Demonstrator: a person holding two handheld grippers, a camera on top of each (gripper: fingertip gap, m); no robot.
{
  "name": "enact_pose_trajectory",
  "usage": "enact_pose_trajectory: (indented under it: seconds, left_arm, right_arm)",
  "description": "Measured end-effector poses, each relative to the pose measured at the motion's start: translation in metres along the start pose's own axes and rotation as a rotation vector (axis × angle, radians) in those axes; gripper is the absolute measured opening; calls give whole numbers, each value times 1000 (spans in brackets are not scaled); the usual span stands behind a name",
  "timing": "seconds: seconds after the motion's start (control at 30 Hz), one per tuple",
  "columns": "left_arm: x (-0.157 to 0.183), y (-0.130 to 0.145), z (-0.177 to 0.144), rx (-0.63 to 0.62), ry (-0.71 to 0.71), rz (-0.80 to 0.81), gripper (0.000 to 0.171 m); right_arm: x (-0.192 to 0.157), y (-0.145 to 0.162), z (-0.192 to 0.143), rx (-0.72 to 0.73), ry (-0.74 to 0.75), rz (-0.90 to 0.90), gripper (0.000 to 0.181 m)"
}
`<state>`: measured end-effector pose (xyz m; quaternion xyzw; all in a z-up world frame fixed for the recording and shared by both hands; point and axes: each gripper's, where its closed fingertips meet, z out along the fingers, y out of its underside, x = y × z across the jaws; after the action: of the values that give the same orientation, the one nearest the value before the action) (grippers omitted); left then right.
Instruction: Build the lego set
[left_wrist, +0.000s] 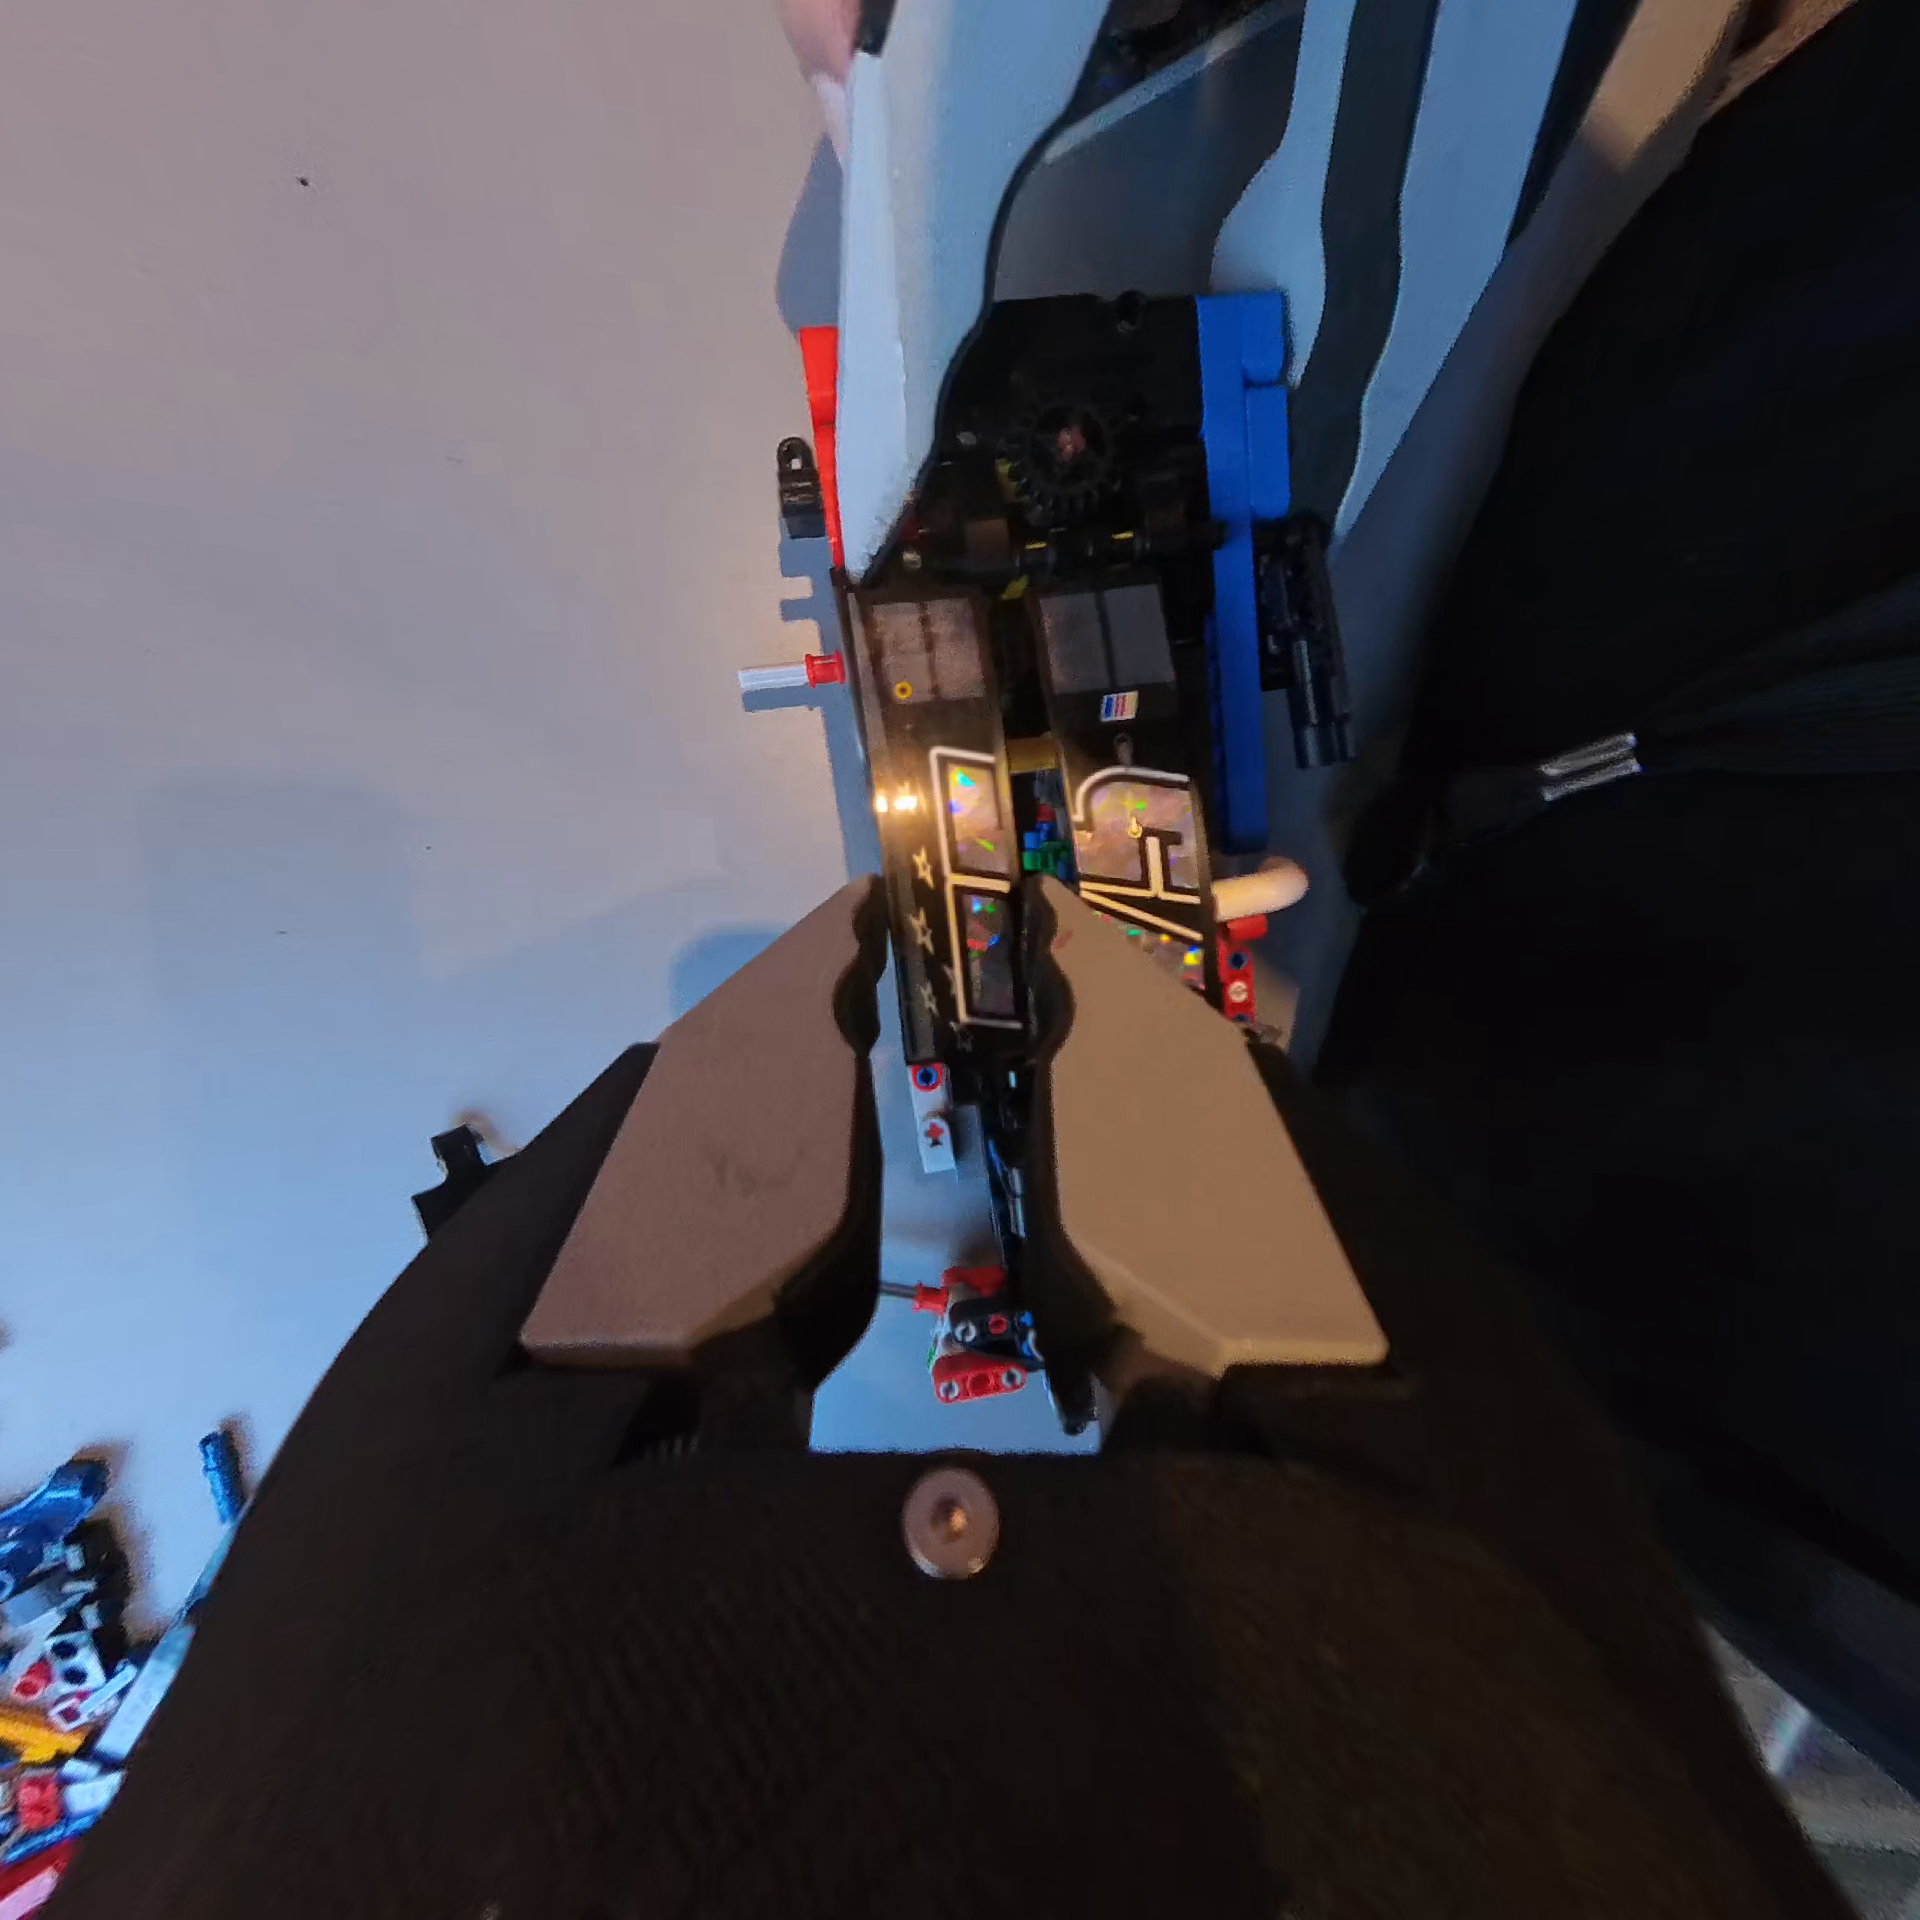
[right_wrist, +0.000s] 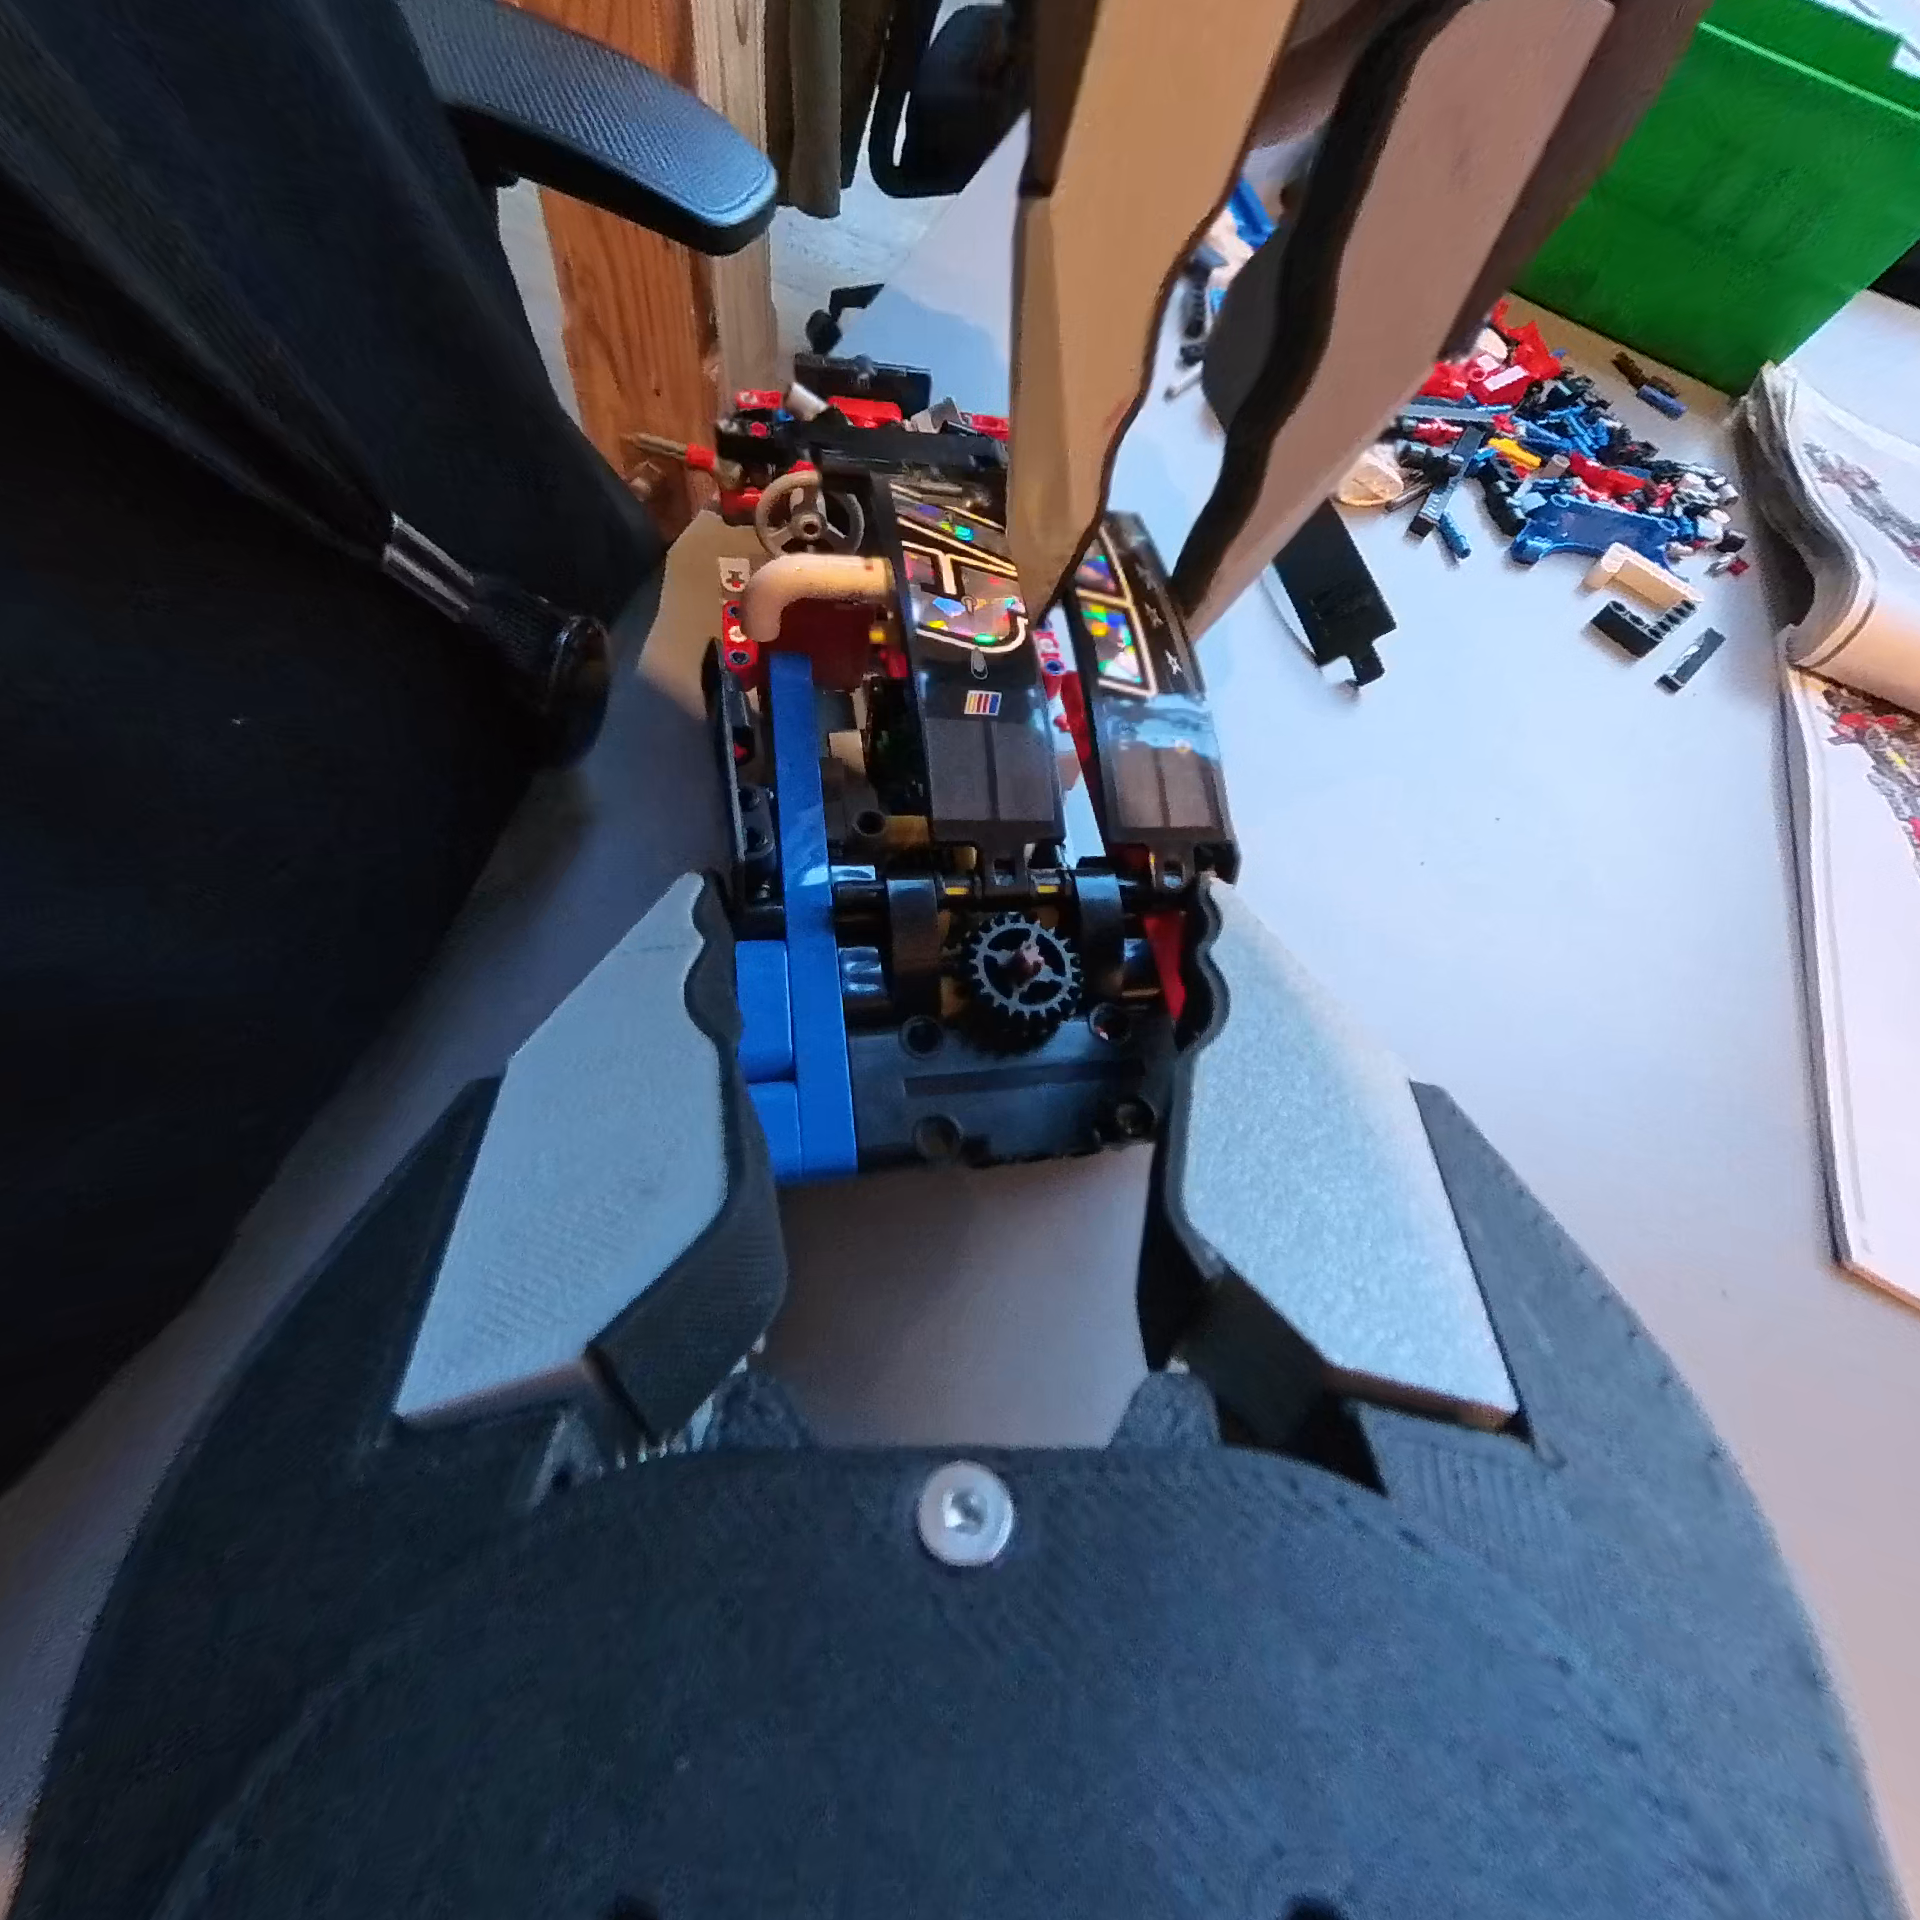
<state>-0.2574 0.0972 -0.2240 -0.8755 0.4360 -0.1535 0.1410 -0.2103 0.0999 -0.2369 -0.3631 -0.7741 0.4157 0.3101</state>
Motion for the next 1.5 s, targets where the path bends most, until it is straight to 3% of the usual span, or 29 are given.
enact_pose_trajectory:
  seconds: [0.23,0.5,0.63,0.77,0.9,1.03,1.17,1.23,1.33,1.5]
  left_arm:
    - [-1,-4,-1,61,80,-33,32]
    - [0,1,-7,148,175,-88,40]
    - [0,6,-16,220,172,-90,42]
    - [-7,25,-31,262,99,-135,49]
    - [-11,67,-39,272,44,-206,57]
    - [-1,100,-39,326,75,-287,63]
    - [12,118,-28,373,100,-299,70]
    - [14,121,-19,378,117,-290,72]
    - [14,118,-8,375,165,-281,65]
    - [12,112,-7,377,200,-247,66]
  right_arm:
    - [0,0,-5,-23,21,-34,83]
    - [8,-15,-29,38,64,96,86]
    - [4,5,-32,-45,90,189,91]
    - [7,19,-42,-50,126,309,89]
    - [13,30,-55,-45,156,412,89]
    - [15,35,-71,-86,227,480,89]
    - [-15,27,-76,-59,260,600,64]
    - [-36,29,-61,-79,237,670,39]
    - [-56,32,-35,-105,214,721,29]
    - [-50,42,-28,-204,319,671,20]
